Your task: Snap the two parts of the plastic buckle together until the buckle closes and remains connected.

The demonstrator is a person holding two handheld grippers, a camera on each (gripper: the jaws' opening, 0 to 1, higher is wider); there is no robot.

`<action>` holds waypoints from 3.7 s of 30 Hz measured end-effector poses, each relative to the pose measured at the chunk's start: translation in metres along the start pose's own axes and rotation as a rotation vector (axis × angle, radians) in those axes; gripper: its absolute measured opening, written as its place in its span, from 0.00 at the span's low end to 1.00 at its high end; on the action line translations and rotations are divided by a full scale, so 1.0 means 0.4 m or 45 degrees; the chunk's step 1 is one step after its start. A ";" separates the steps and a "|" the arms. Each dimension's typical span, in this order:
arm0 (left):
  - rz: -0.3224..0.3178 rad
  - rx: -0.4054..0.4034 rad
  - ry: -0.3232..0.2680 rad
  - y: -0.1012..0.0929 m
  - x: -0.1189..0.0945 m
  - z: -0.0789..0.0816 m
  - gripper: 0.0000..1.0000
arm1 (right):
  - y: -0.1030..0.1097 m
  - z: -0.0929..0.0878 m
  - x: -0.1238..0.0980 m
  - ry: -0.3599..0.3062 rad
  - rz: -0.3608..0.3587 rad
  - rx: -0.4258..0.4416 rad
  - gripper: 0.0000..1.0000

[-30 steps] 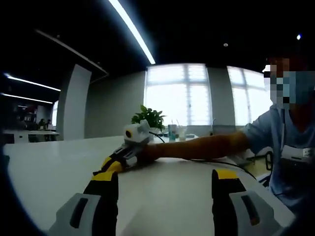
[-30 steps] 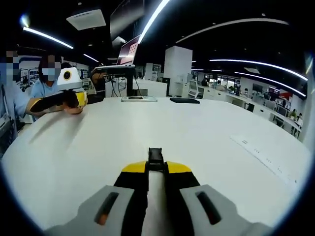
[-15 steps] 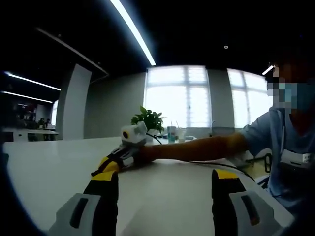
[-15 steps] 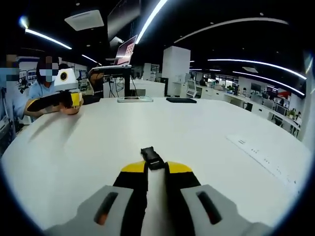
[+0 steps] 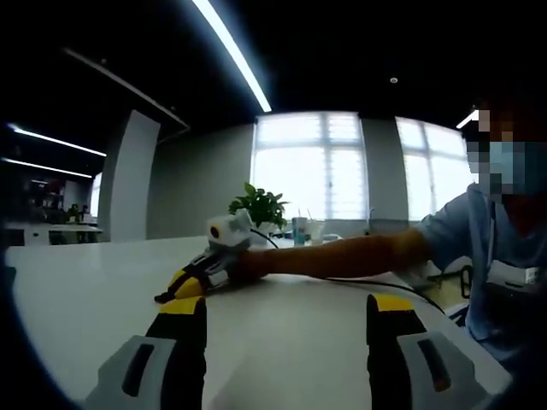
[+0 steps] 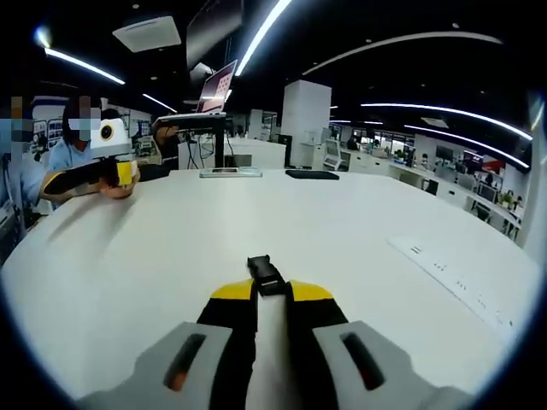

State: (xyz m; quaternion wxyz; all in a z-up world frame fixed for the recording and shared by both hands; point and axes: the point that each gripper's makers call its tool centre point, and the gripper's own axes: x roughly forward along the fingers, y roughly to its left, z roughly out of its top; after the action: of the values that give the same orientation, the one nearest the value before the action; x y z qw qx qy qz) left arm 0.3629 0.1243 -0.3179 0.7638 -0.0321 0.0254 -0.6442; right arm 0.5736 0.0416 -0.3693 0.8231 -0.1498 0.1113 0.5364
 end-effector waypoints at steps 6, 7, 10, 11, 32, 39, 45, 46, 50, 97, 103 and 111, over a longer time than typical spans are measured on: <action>0.000 -0.001 -0.001 0.001 0.000 0.000 0.77 | -0.003 -0.002 0.001 0.003 -0.028 -0.006 0.13; 0.000 -0.002 -0.002 0.001 -0.001 0.001 0.77 | -0.004 -0.003 0.001 0.004 -0.031 -0.004 0.13; 0.000 -0.001 0.000 0.000 -0.001 0.000 0.77 | -0.008 -0.004 0.004 0.006 -0.044 -0.004 0.13; 0.000 0.000 0.001 -0.001 -0.001 -0.001 0.77 | -0.011 -0.003 0.004 0.006 -0.048 -0.004 0.13; 0.016 -0.010 -0.016 0.016 -0.009 0.005 0.75 | -0.028 0.055 -0.024 -0.190 -0.069 0.033 0.27; 0.017 -0.021 -0.031 0.017 -0.012 0.010 0.75 | -0.054 0.080 -0.032 -0.262 -0.114 0.077 0.33; 0.028 -0.033 -0.064 0.012 -0.016 0.018 0.74 | 0.002 0.140 -0.059 -0.347 -0.134 0.092 0.38; 0.030 -0.038 -0.071 0.011 -0.016 0.020 0.74 | 0.010 0.149 -0.059 -0.352 -0.140 0.100 0.39; 0.056 0.034 -0.093 0.008 -0.021 0.028 0.65 | 0.062 0.193 -0.075 -0.400 -0.177 0.142 0.48; 0.394 0.106 -0.230 0.128 -0.060 0.126 0.97 | 0.301 0.224 -0.321 -0.553 -0.427 0.299 0.93; 0.436 0.146 -0.198 0.138 -0.070 0.124 1.00 | 0.302 0.219 -0.318 -0.566 -0.422 0.339 0.93; 0.458 0.105 -0.204 0.144 -0.070 0.122 0.99 | 0.313 0.234 -0.321 -0.590 -0.427 0.331 0.96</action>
State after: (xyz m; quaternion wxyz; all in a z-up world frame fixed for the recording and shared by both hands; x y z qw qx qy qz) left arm 0.4186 0.1624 -0.2740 0.8667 -0.0469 -0.0564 -0.4934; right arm 0.4098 0.0144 -0.2539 0.9158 0.0668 -0.0380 0.3943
